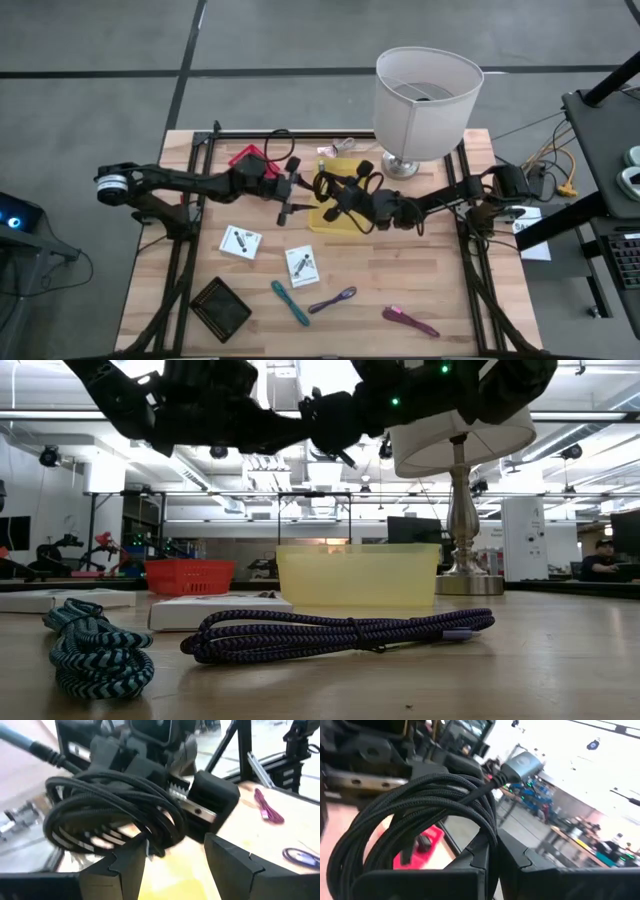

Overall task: Pick and place items into bin
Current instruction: Put the black charger cable into the yellow bin

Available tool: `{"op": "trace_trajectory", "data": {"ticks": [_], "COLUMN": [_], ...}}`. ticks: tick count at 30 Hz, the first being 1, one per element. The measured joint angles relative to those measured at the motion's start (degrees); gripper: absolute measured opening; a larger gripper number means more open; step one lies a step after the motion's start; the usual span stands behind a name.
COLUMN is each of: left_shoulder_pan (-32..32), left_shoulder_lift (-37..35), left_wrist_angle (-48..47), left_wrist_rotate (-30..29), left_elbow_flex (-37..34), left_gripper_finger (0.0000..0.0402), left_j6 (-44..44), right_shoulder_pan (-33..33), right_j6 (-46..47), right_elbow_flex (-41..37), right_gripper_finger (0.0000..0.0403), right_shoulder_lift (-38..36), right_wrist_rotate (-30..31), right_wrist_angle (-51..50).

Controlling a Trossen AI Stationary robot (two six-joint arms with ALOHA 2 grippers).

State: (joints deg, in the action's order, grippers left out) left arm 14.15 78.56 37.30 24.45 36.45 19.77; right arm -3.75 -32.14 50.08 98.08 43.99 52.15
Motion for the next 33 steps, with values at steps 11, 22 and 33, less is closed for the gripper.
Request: {"op": "trace_trajectory", "data": {"ticks": [11, 22, 33], "left_shoulder_pan": [0.02, 0.04, 0.09], "left_shoulder_lift": [-5.95, -10.84, -11.10], "left_wrist_angle": [-15.28, -22.98, -25.95], "left_wrist_rotate": [-6.00, -8.51, -8.70], "left_elbow_flex": [-0.10, -0.18, -0.18], "left_gripper_finger": [0.0185, 0.0185, 0.0185], "left_j6": [0.10, 0.14, 0.15], "right_shoulder_pan": [0.13, 1.61, 1.84], "right_j6": [4.55, 22.30, 28.62], "right_elbow_flex": [-0.09, -0.17, 3.98], "right_gripper_finger": [0.0011, 0.0036, 0.0163], "right_shoulder_lift": [-0.09, -0.09, -0.09], "right_wrist_rotate": [8.50, 7.57, -1.16], "right_wrist_angle": [-15.47, -34.43, -43.79]}}
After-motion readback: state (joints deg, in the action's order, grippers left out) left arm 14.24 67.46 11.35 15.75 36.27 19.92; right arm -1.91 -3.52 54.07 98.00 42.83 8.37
